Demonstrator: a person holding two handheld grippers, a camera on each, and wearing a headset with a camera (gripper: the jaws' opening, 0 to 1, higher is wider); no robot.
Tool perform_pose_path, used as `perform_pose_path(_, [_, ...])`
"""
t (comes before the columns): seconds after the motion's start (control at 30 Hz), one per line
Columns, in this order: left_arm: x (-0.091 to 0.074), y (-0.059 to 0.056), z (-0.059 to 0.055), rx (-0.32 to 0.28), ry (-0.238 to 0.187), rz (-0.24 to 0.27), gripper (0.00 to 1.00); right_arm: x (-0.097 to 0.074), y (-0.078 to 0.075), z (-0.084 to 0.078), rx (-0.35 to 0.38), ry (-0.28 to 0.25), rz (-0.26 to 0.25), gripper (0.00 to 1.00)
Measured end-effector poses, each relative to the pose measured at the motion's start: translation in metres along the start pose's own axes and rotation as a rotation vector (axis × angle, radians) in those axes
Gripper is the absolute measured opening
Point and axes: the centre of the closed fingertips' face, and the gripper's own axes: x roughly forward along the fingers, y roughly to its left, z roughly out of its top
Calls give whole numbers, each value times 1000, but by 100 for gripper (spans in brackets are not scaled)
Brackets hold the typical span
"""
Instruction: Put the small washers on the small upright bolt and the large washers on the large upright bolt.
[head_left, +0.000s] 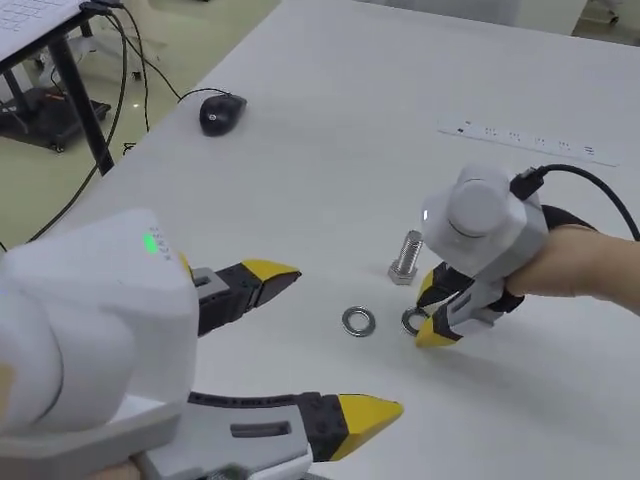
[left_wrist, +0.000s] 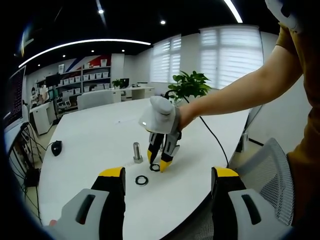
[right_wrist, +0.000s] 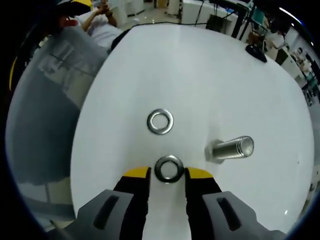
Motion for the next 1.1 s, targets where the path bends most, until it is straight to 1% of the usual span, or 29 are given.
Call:
perform_pose_path(0.13, [2,-3,-3,3,14,-9,69,-1,1,1,-7,-2,3,27])
perform_pose_path(0.3, [3,-3,1,-3,-4,-3,69,-1,3,2,-20,11,2,27])
perform_pose_path(0.33, [3,-2,0,-2,-3,-3,69,-1,3,2,-10,13,2,27])
perform_pose_path(0.4, [3,-3,0,-1,2,-2,69,-1,3,2,-17,16,1,26])
perform_pose_path(0.43, [3,-3,-1,-1,2,-2,69,0,3,2,-16,15,2,24])
perform_pose_path(0.67, [2,-4,0,-1,-2,4,69,-2,6,2,-16,28,0,23])
perform_pose_path(0.77, [2,-4,-1,0,0,4,69,-3,5,2,-16,24,-2,22])
perform_pose_path(0.87, [2,-4,-1,1,2,5,69,-4,8,0,-8,33,13,22])
perform_pose_path(0.9, [2,-5,-1,1,3,5,69,-5,6,0,-15,32,3,22])
perform_pose_path(1.1, [3,-7,0,0,-1,-3,69,-17,4,-1,-15,27,2,22])
